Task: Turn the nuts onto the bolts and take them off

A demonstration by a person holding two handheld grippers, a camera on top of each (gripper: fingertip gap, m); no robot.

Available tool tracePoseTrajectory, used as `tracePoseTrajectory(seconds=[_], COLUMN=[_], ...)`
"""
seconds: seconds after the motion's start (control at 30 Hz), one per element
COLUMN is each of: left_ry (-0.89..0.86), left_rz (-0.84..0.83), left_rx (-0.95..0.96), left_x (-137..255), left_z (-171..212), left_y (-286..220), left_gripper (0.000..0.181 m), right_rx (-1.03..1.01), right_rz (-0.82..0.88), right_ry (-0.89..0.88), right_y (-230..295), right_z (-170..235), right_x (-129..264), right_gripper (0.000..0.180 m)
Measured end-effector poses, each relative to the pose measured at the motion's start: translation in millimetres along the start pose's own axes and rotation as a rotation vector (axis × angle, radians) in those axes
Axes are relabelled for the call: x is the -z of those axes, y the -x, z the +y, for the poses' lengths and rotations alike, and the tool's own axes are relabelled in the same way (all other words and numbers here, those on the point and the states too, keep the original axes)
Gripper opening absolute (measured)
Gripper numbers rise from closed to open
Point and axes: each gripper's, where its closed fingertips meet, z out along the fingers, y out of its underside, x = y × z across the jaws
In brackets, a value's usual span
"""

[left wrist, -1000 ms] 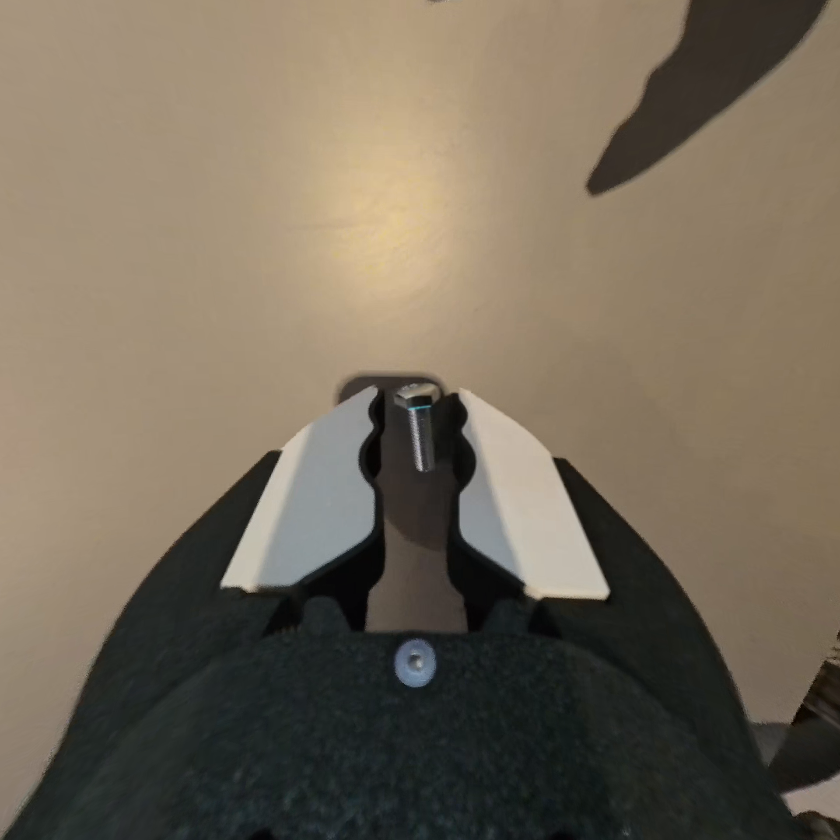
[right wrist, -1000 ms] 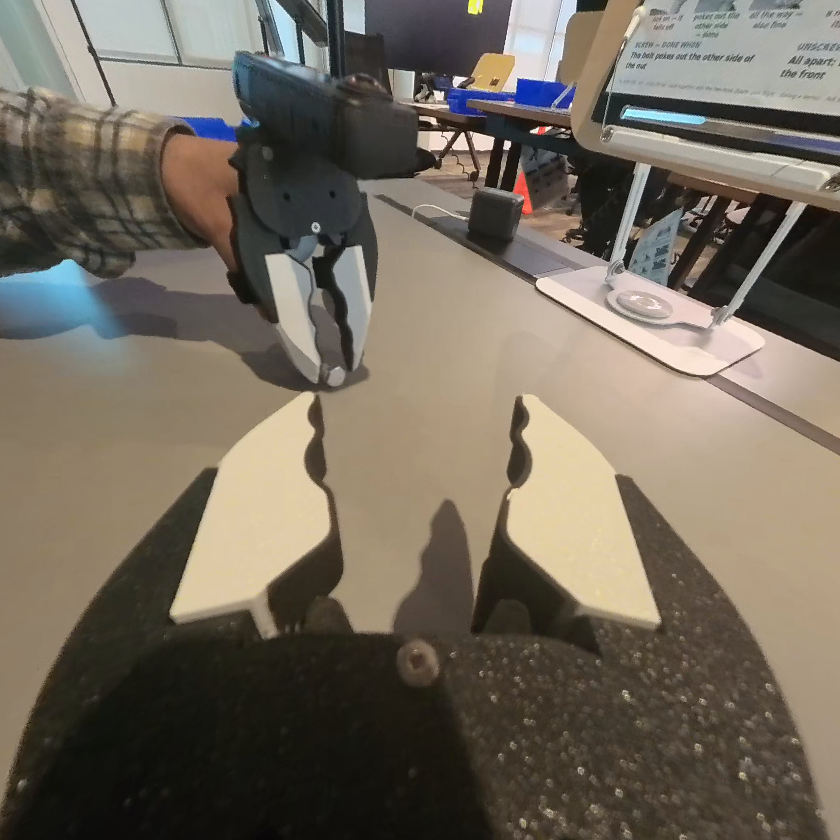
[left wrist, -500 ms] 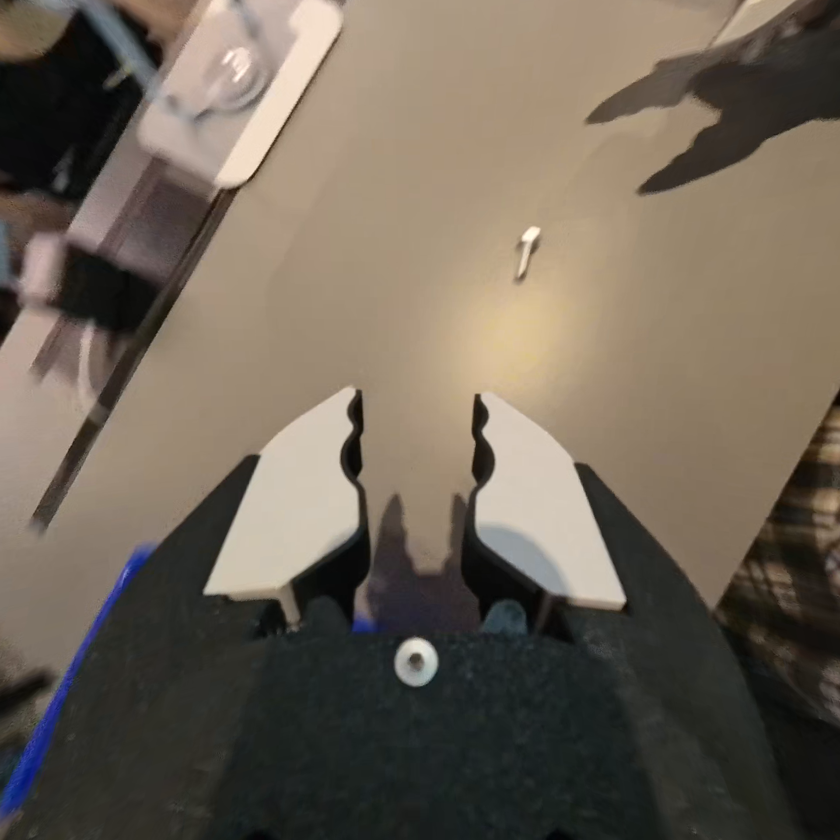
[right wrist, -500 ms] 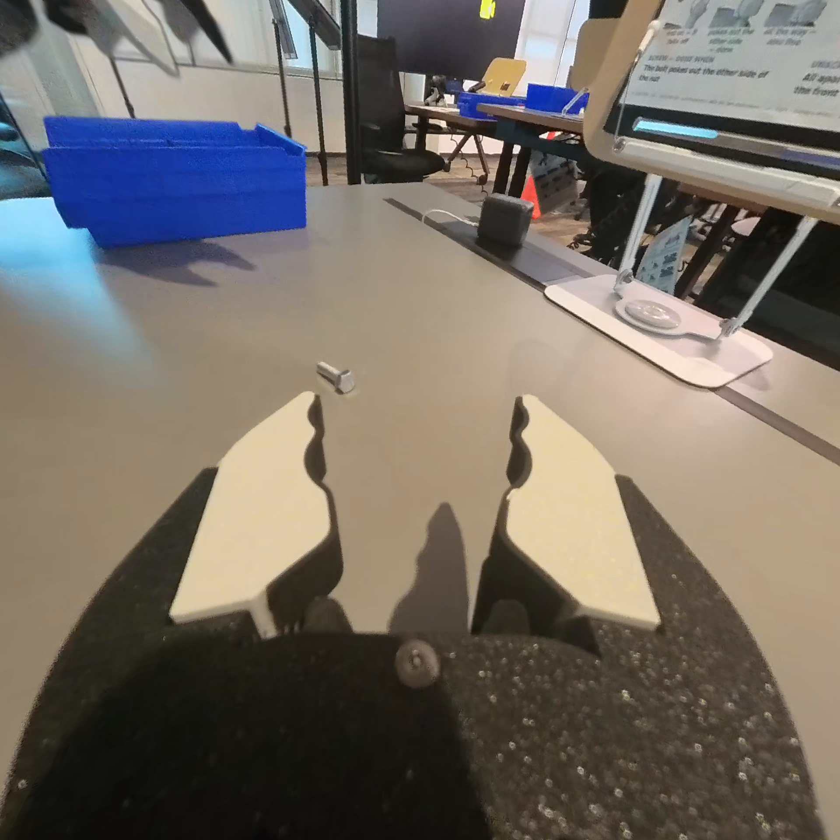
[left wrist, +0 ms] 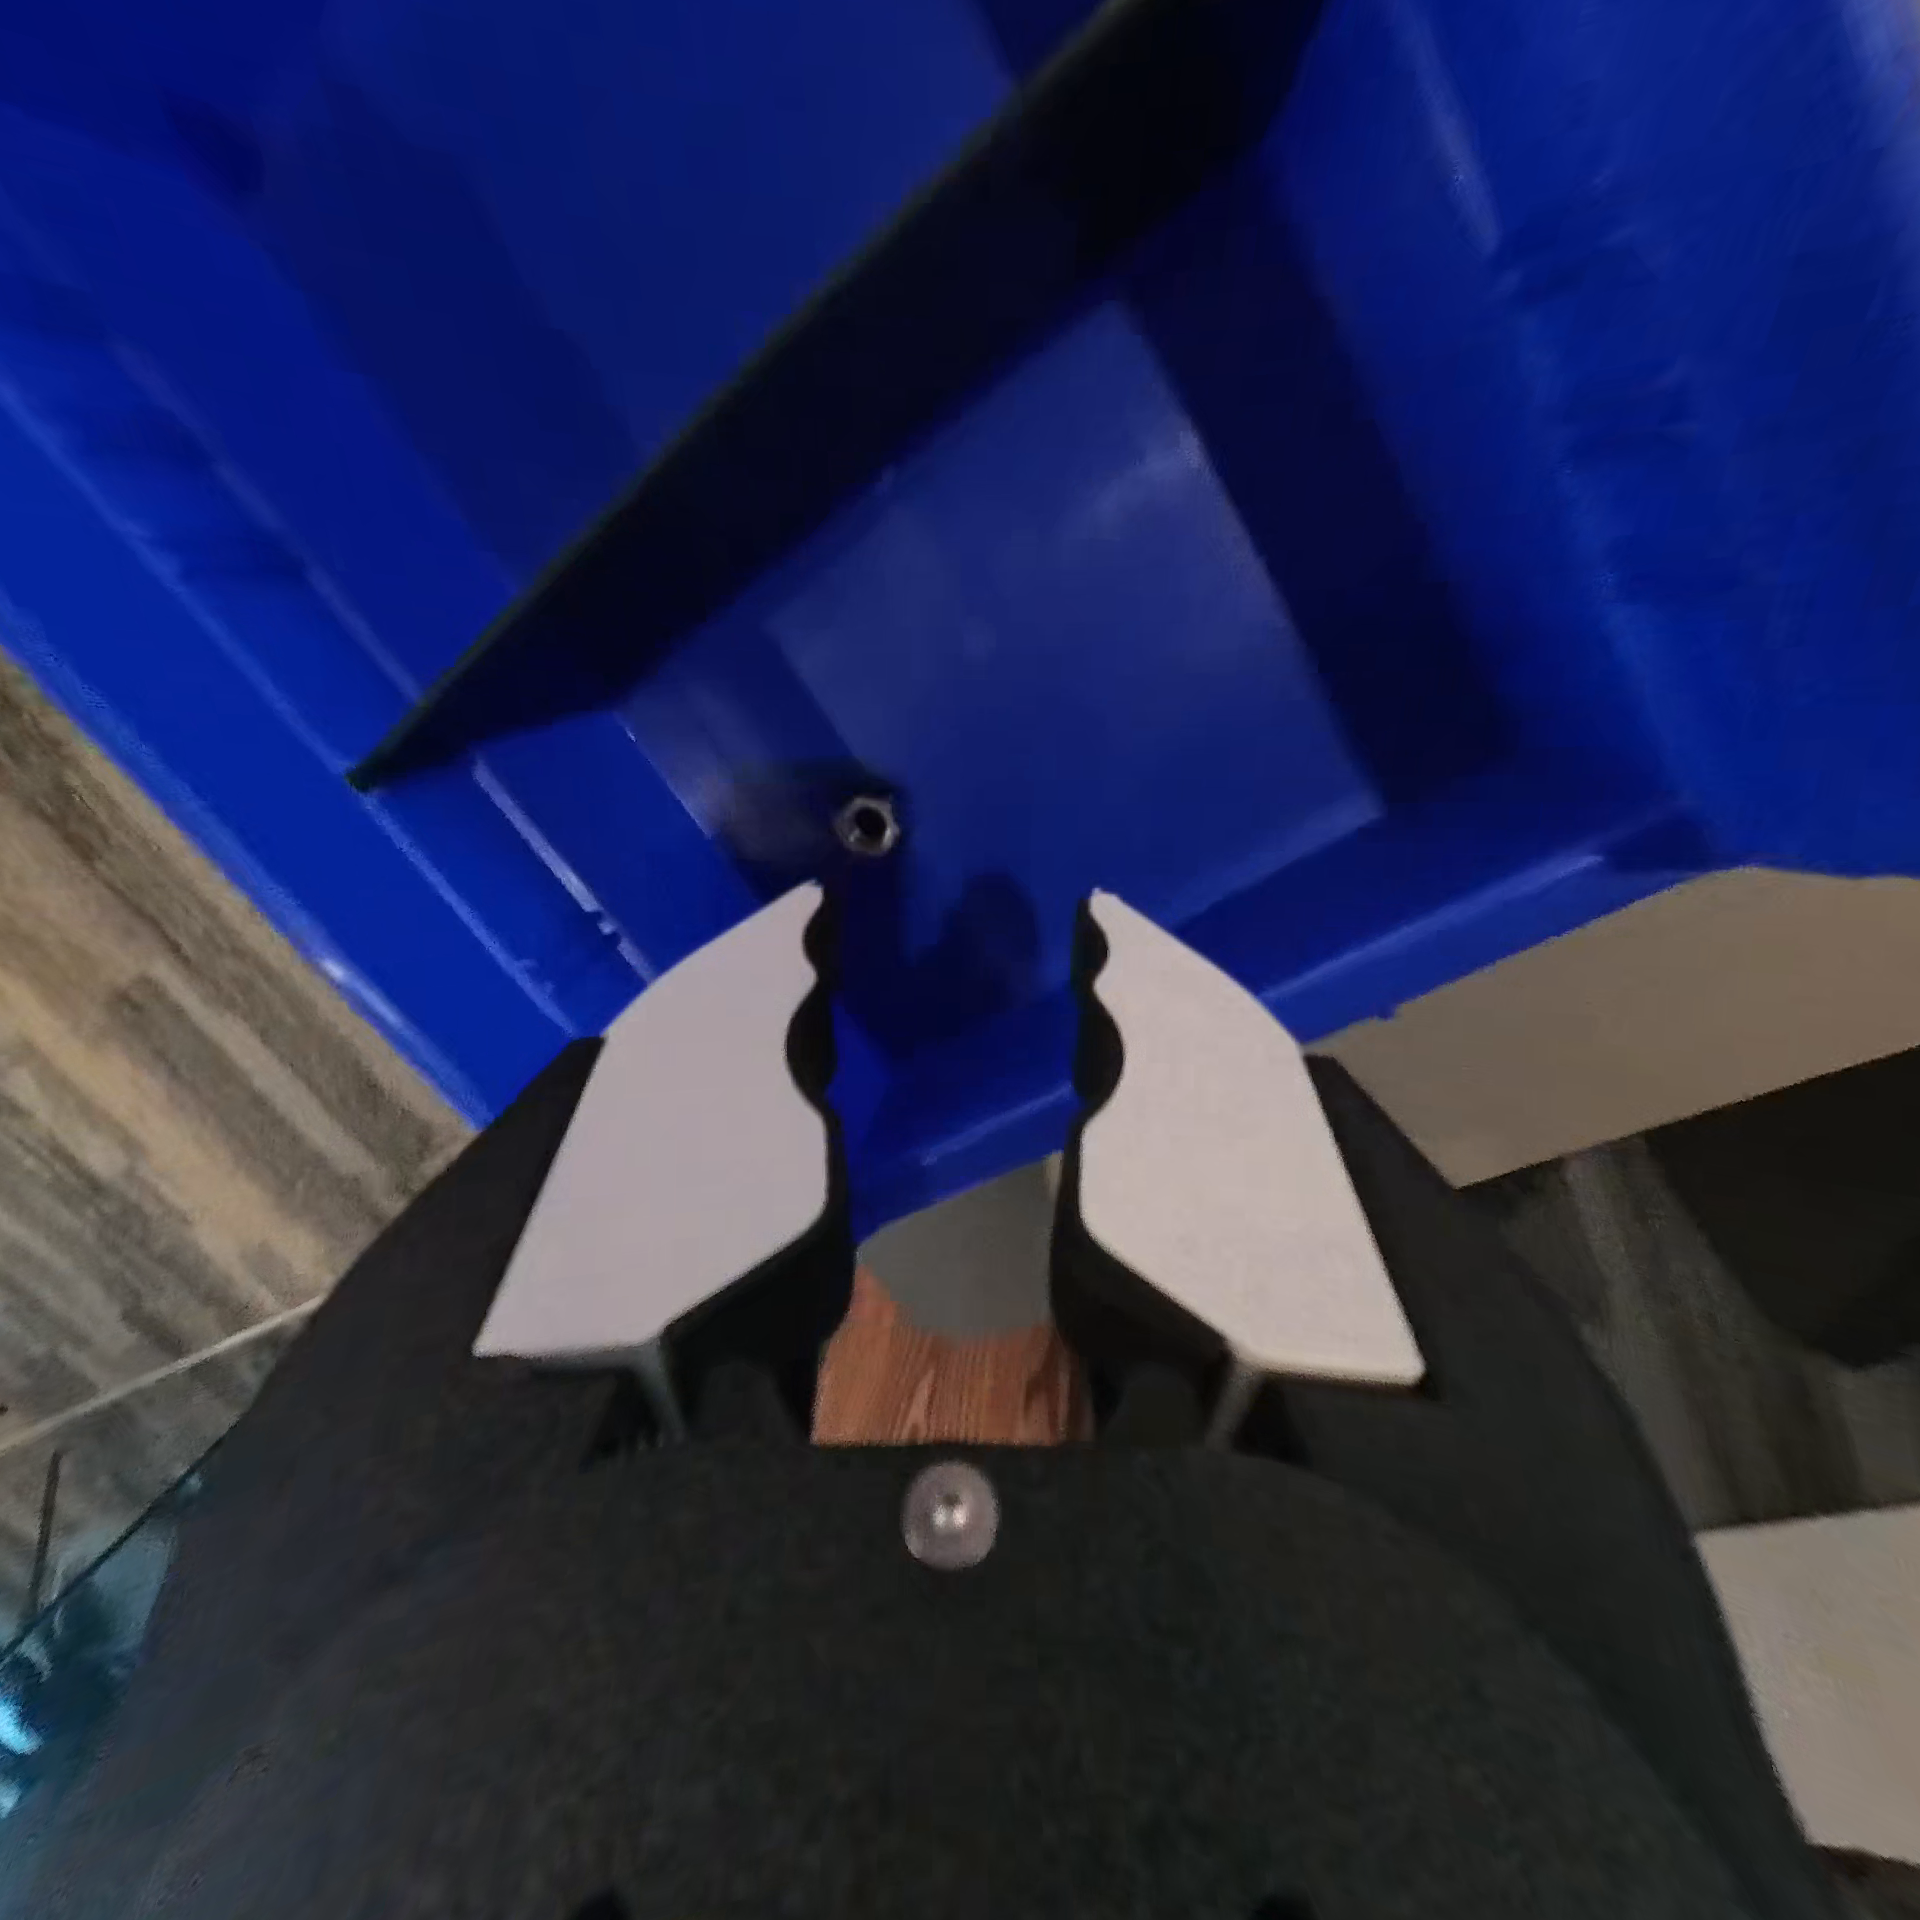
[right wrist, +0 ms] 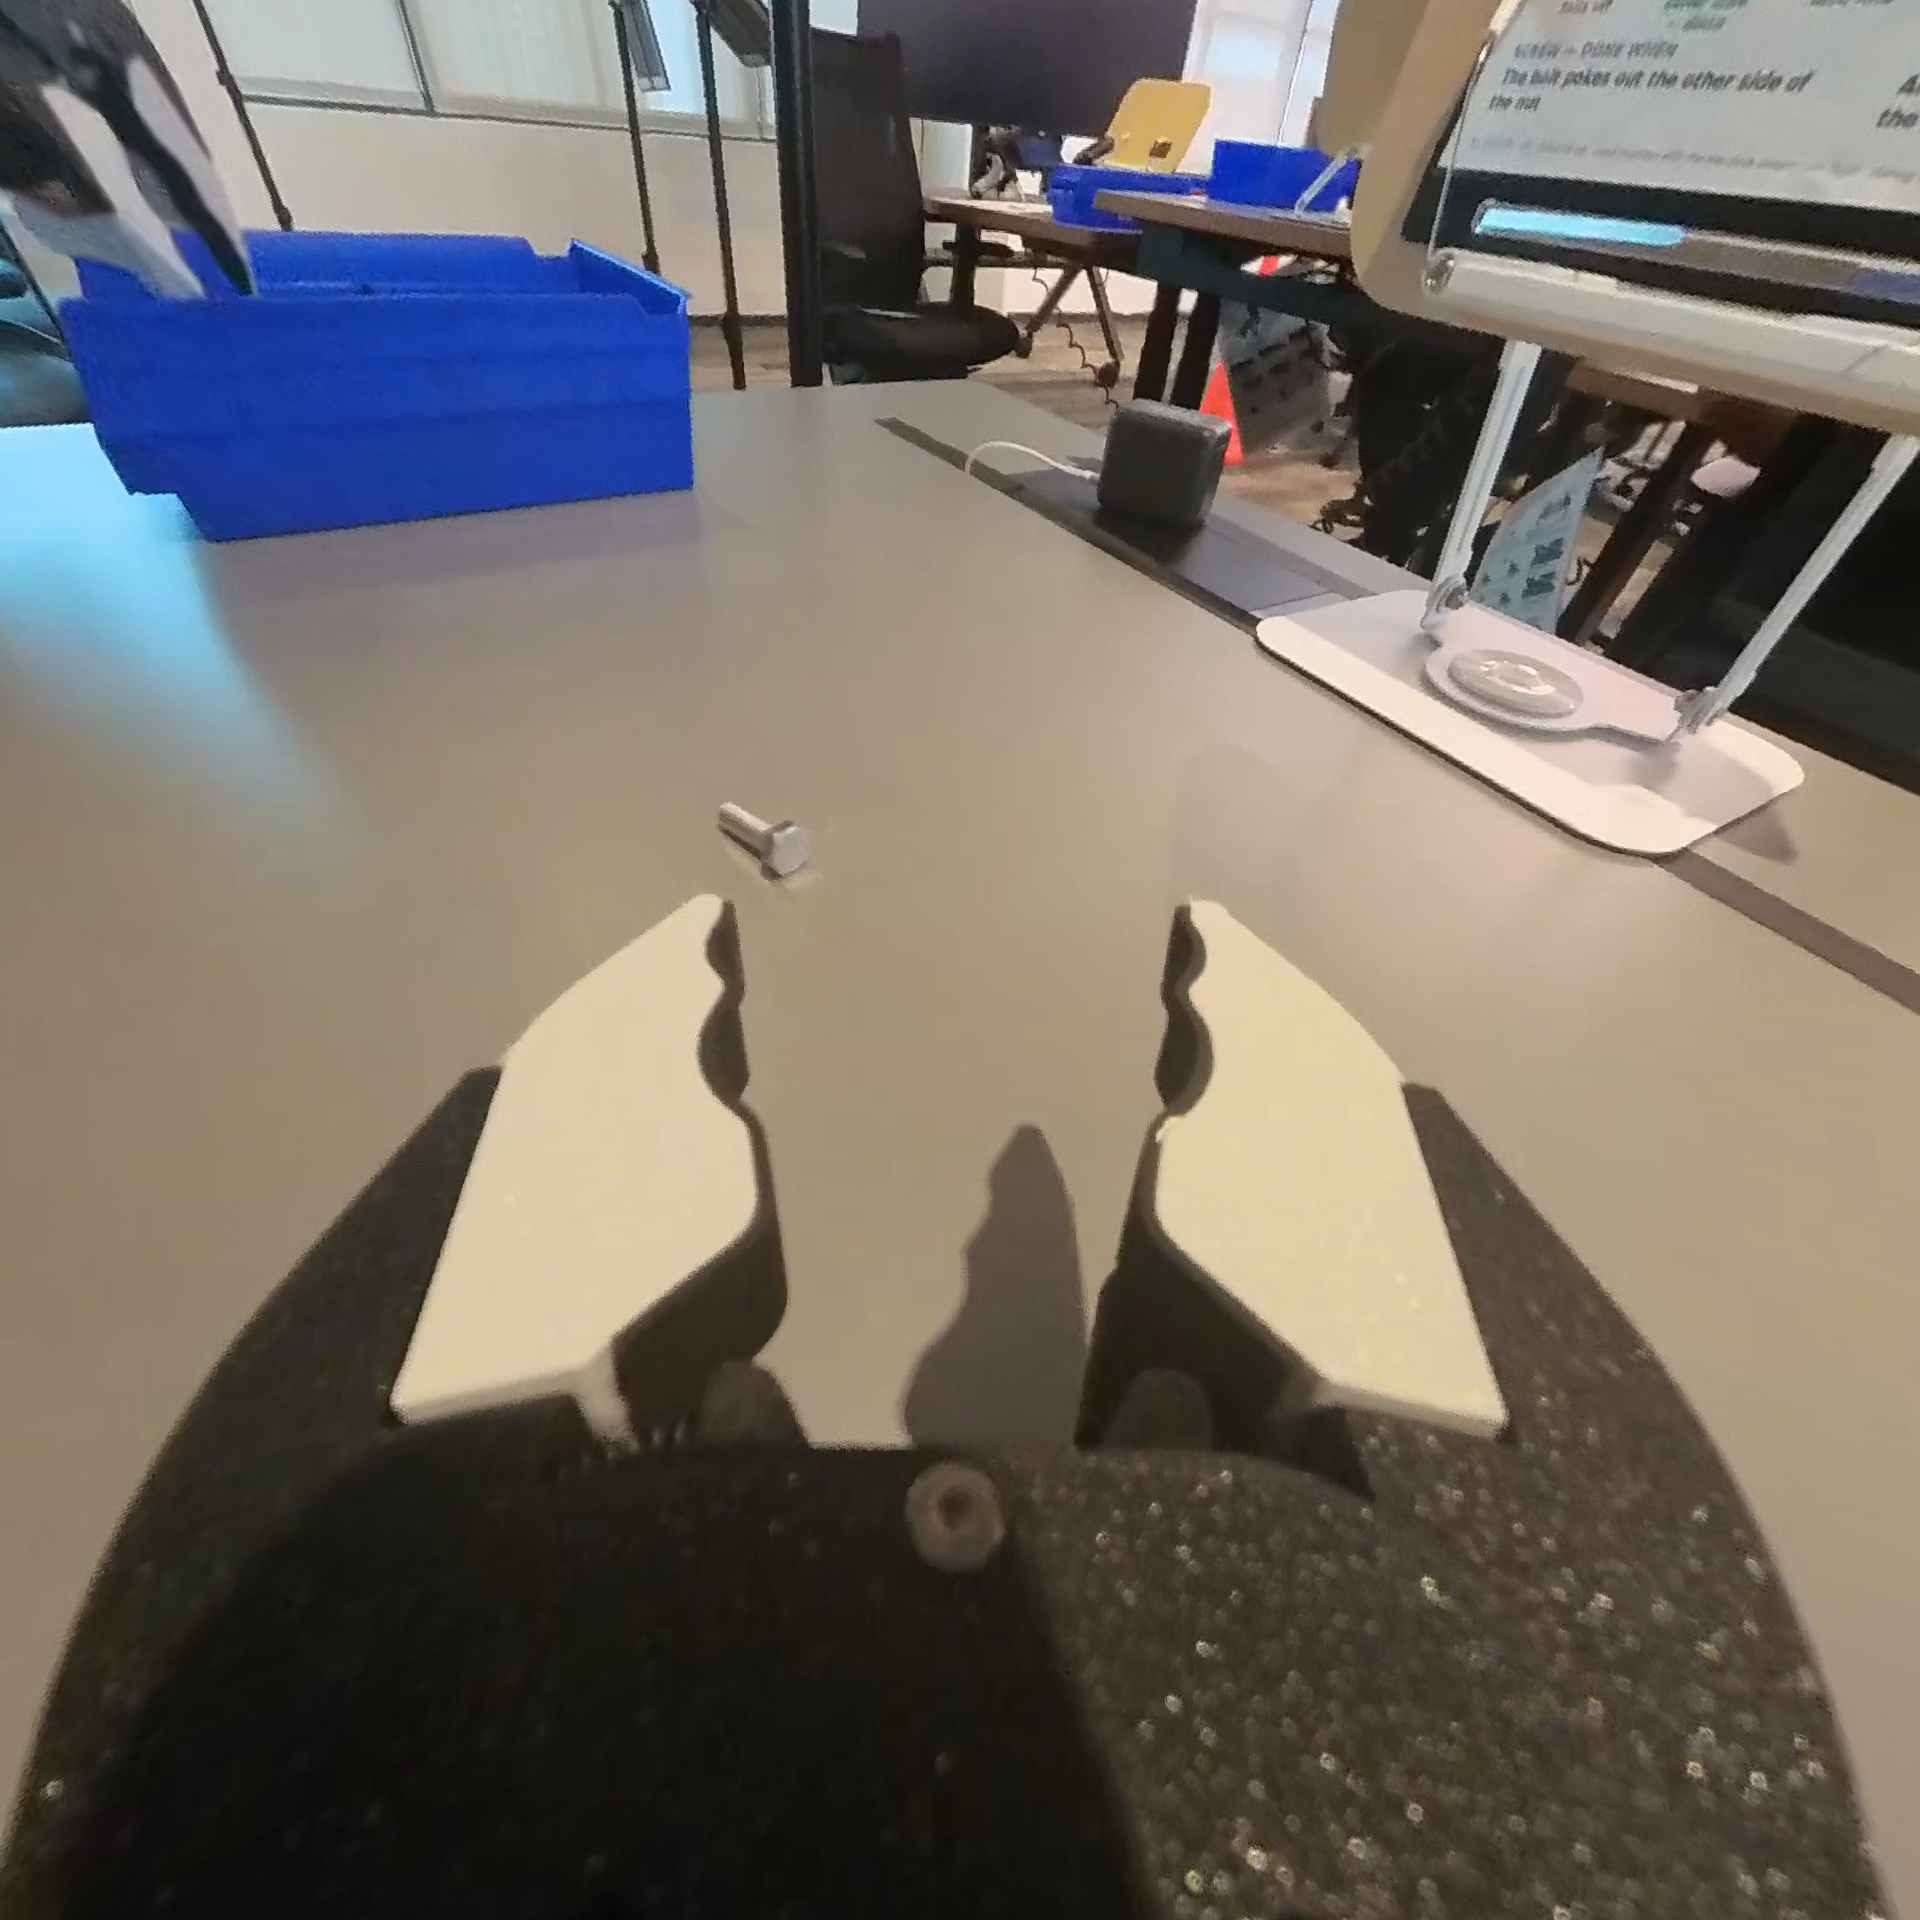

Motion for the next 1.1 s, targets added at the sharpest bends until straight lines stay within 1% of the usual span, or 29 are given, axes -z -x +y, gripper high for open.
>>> tracePoseTrajectory(seconds=[0.03, 0.13, 0.3, 0.47, 0.63, 0.8, 0.87, 0.93, 1.1], left_ry=[0.030, 0.103, 0.149, 0.195, 0.227, 0.241, 0.230, 0.229, 0.223], left_rz=[0.002, -0.013, -0.003, -0.009, -0.006, 0.034, 0.054, 0.065, 0.054], left_rx=[-0.002, -0.018, -0.013, -0.012, 0.012, 0.052, 0.063, 0.059, 0.037], left_x=[-7.9, -27.1, -48.6, -58.6, -65.3, -73.5, -75.0, -75.8, -75.3], left_z=[3.7, 10.1, 9.8, 11.6, 15.8, 19.5, 18.1, 17.9, 16.1], left_y=[2.0, 10.3, 16.5, 20.0, 24.1, 23.6, 21.9, 20.4, 20.5], left_gripper=[0.043, 0.042, 0.041, 0.042, 0.038, 0.038, 0.032, 0.019, 0.019], right_rx=[-0.003, -0.010, -0.004, -0.003, -0.001, 0.001, 0.000, -0.003, -0.005], right_rz=[0.001, 0.008, 0.009, 0.004, -0.001, -0.009, -0.008, -0.007, -0.004], right_ry=[0.001, 0.002, 0.006, 0.006, 0.001, -0.001, -0.002, -0.006, -0.012], right_y=[-0.7, -3.1, -2.4, -1.5, -0.4, 1.2, 0.9, 0.6, 0.3], right_z=[0.8, 2.0, 2.6, 2.7, 1.5, 1.1, 0.9, 0.4, -0.9], right_x=[0.2, 0.6, 0.1, -0.1, 0.4, 0.2, 0.5, 0.9, 1.6], right_gripper=[0.077, 0.077, 0.077, 0.077, 0.077, 0.077, 0.077, 0.077, 0.076])
